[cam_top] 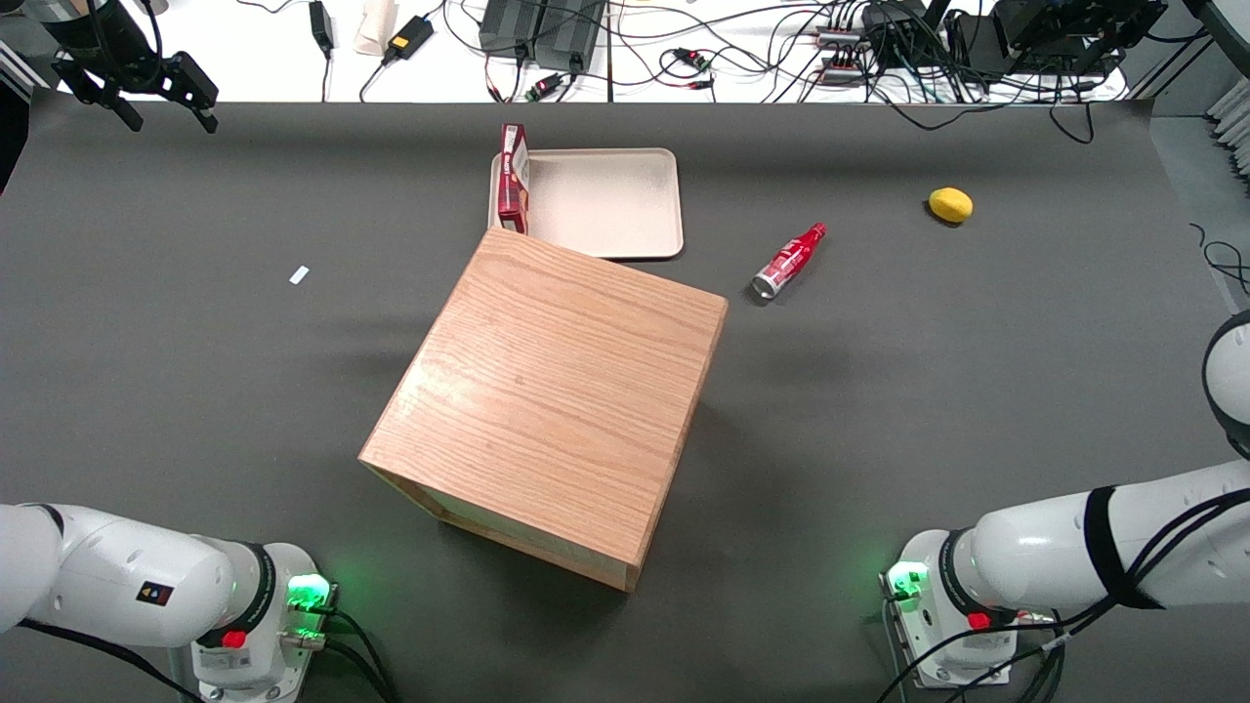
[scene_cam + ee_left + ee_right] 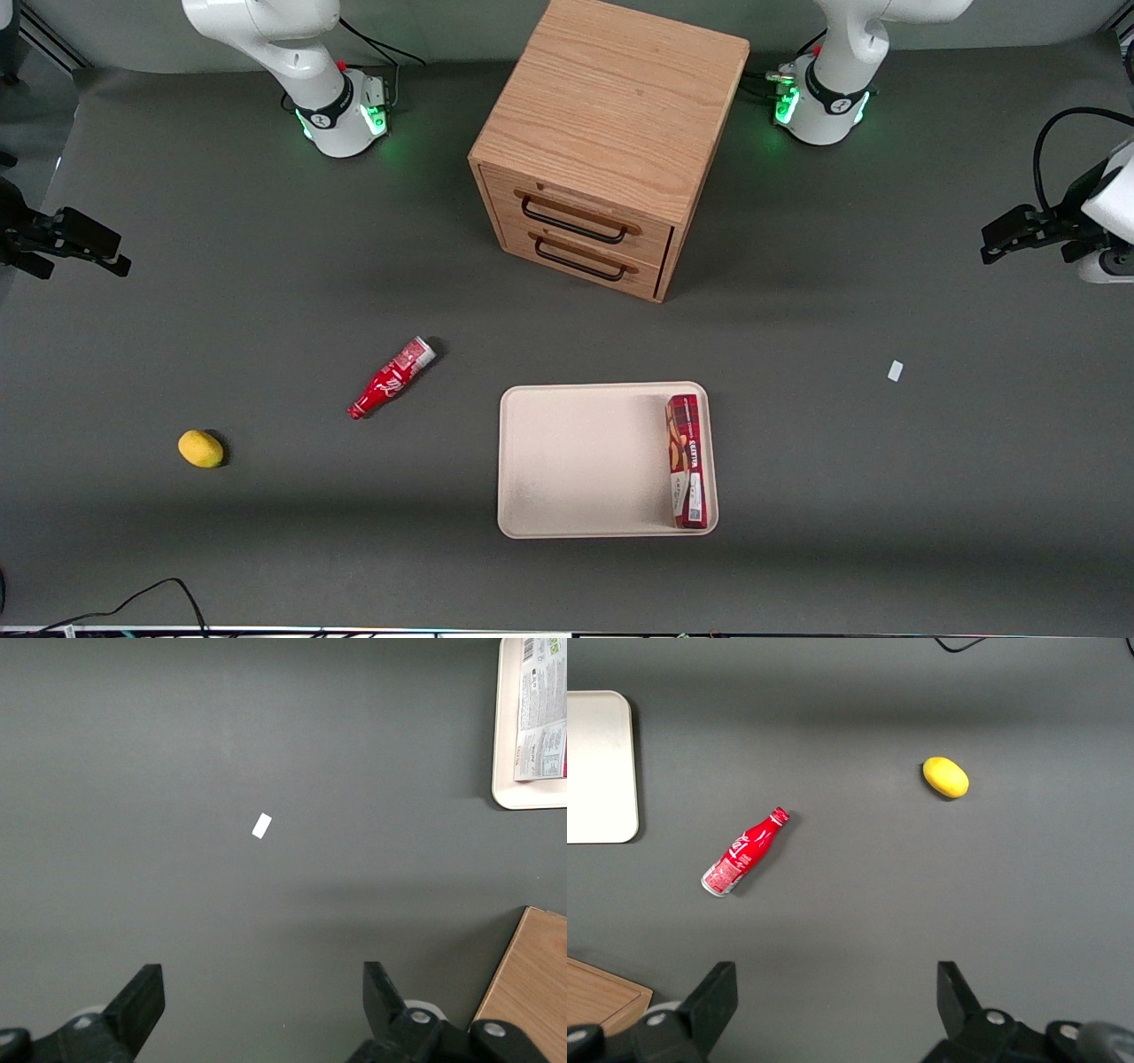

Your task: Place red cookie box on tray

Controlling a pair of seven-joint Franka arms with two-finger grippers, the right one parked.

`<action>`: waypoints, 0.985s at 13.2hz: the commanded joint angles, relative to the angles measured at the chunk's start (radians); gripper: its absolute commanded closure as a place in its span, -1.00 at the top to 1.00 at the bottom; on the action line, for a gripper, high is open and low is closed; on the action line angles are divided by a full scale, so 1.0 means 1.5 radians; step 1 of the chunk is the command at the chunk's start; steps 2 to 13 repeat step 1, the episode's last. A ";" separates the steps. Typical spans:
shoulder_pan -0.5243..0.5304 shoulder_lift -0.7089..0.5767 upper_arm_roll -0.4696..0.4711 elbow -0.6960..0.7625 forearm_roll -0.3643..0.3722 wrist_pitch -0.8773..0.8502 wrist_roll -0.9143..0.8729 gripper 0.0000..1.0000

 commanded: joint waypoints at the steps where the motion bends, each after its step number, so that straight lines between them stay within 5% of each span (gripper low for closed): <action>1: -0.005 0.009 0.006 0.024 -0.010 -0.018 0.003 1.00; 13: -0.005 0.009 0.006 0.024 -0.010 -0.018 0.003 1.00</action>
